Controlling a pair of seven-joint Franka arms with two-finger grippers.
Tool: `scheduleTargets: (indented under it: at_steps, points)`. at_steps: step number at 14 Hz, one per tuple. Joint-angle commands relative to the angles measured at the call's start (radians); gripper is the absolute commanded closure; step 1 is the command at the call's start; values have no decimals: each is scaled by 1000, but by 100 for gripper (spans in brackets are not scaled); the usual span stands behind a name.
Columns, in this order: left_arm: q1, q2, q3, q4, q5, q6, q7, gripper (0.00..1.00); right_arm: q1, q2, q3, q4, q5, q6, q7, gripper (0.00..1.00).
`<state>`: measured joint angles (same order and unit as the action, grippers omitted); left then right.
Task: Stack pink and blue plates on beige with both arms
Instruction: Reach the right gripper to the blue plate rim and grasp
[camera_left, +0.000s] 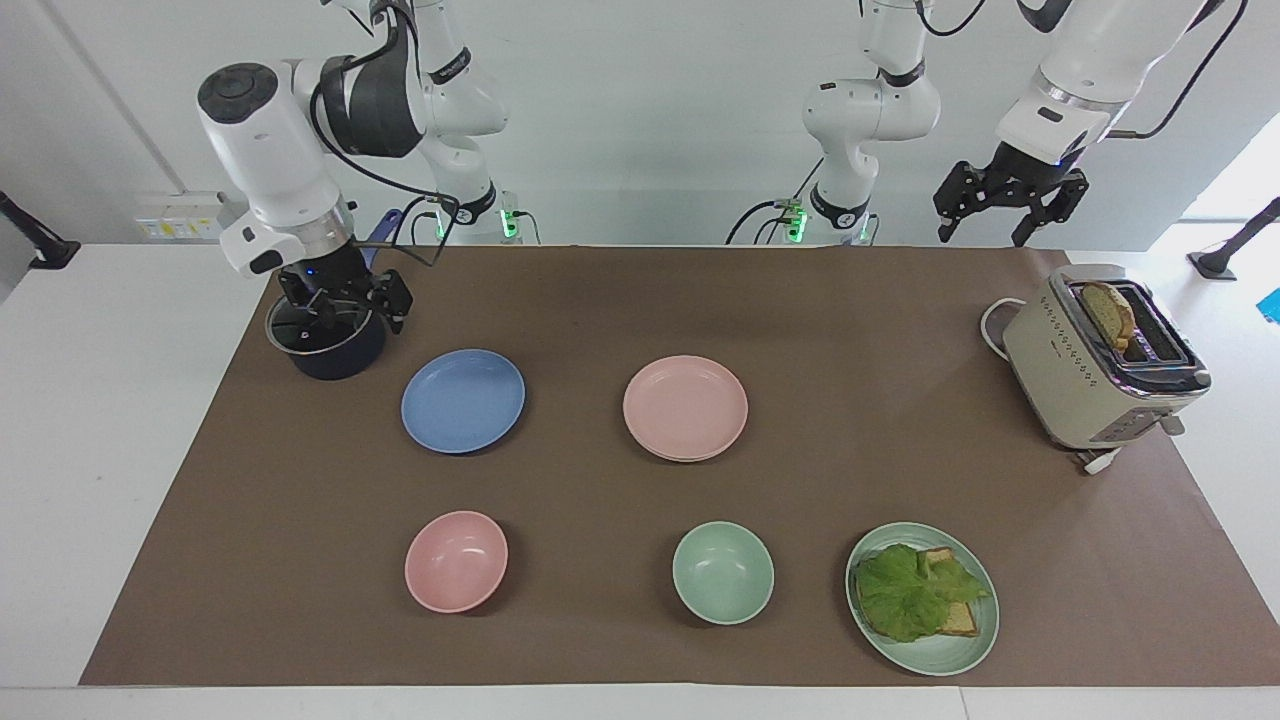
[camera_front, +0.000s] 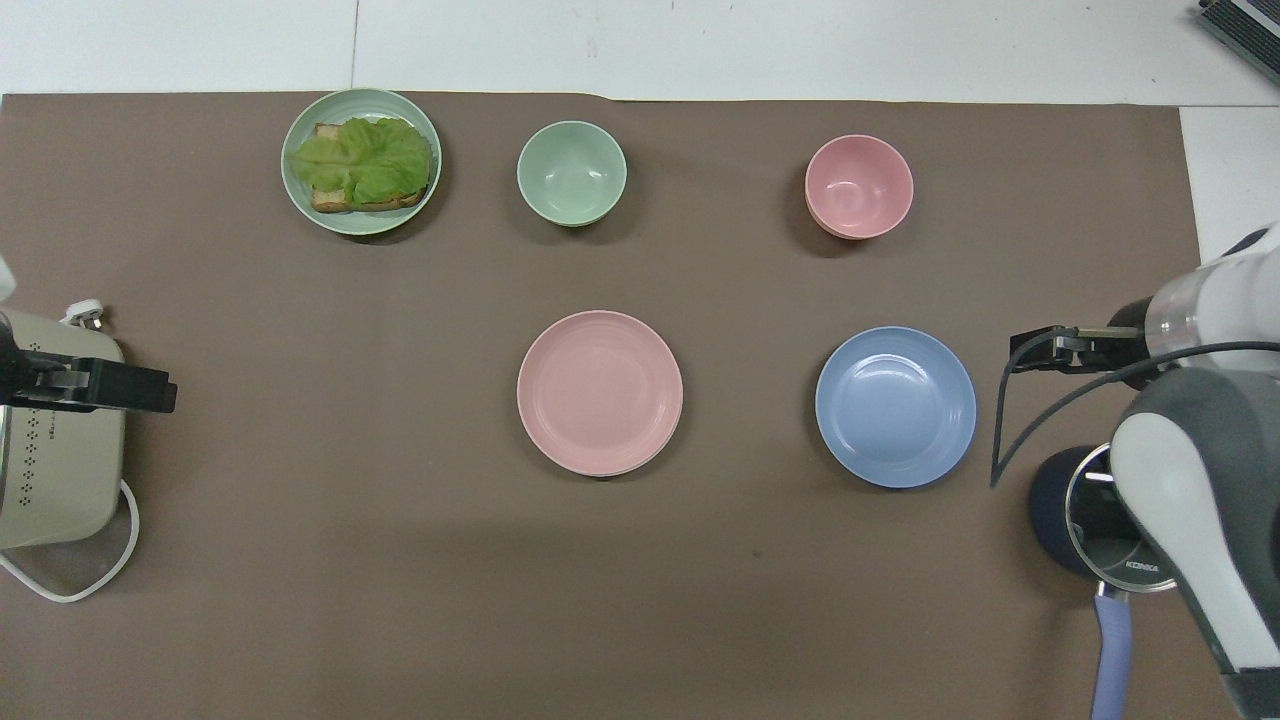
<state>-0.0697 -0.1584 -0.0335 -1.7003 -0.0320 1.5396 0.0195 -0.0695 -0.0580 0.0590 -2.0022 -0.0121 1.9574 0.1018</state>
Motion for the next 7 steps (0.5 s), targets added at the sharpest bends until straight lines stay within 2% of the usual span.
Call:
scheduleTargets:
  at_steps: [1,3,6,7]
  points:
    - [11,-4,-6,4,4,-12,16,0,-16,-5,1,-197,26,228,-77,0]
    - [11,-3,-6,5,4,-12,14,0,-22,19,1,-272,26,360,-106,0]
    - [13,0,-5,11,6,-4,8,0,-39,95,1,-276,26,428,-122,1]
    - [14,6,-5,17,6,7,7,0,-38,119,2,-276,26,446,-122,6]
